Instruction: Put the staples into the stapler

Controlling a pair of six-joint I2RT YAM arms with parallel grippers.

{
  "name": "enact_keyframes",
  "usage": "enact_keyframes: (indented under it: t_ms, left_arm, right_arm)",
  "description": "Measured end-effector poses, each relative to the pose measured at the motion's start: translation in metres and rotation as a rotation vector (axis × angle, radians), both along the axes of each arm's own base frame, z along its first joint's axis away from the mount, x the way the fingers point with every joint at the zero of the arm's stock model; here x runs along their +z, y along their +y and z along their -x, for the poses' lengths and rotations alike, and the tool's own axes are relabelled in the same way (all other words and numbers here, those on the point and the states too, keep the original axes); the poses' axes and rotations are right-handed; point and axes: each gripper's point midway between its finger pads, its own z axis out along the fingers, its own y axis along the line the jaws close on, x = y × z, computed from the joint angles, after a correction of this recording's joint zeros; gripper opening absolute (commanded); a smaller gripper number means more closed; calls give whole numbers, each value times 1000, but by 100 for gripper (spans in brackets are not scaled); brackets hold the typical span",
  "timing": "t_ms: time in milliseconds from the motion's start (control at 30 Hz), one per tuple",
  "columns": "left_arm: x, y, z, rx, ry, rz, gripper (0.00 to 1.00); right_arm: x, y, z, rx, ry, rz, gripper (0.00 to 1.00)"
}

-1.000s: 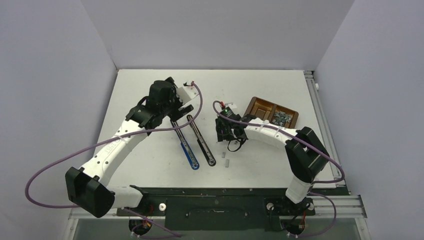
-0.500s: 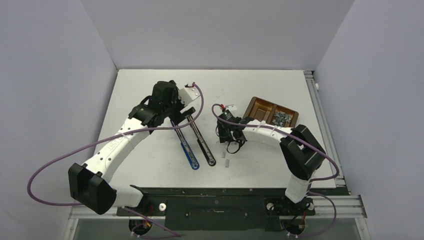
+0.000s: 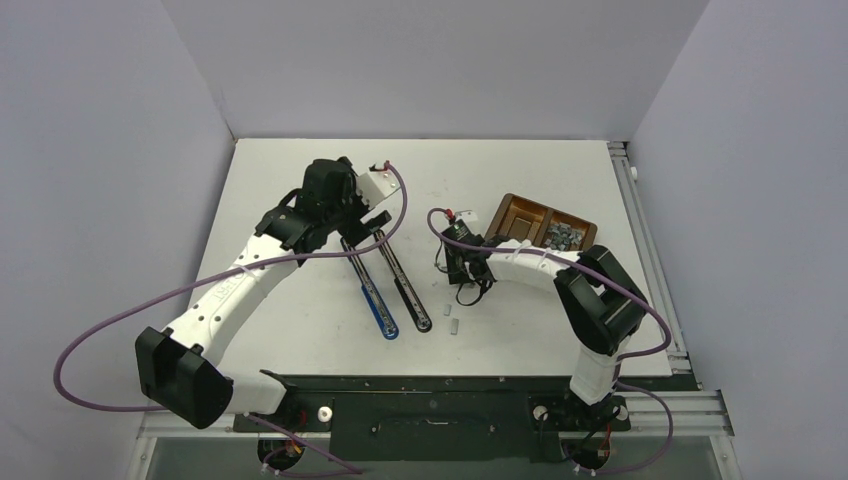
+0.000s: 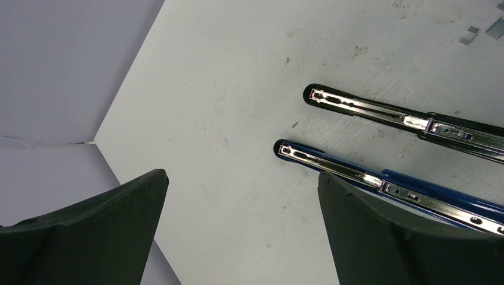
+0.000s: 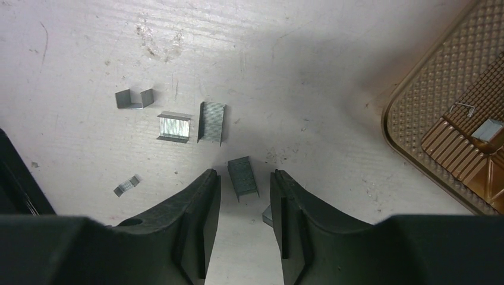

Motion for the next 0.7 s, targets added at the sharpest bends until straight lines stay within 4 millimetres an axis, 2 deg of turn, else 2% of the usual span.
enact_keyframes:
  t_ms: [200, 500, 700]
  left_arm:
    - [1, -1, 1, -2, 2, 0, 96]
    - [9, -8, 1, -18, -12, 12, 96]
    - [9, -11, 4, -30, -8, 12, 96]
  right_arm:
    - [-1, 3, -2, 2, -15, -17, 29]
    - [-1, 5, -1, 5, -36, -28, 34]
    - [-1, 4, 1, 0, -45, -30, 34]
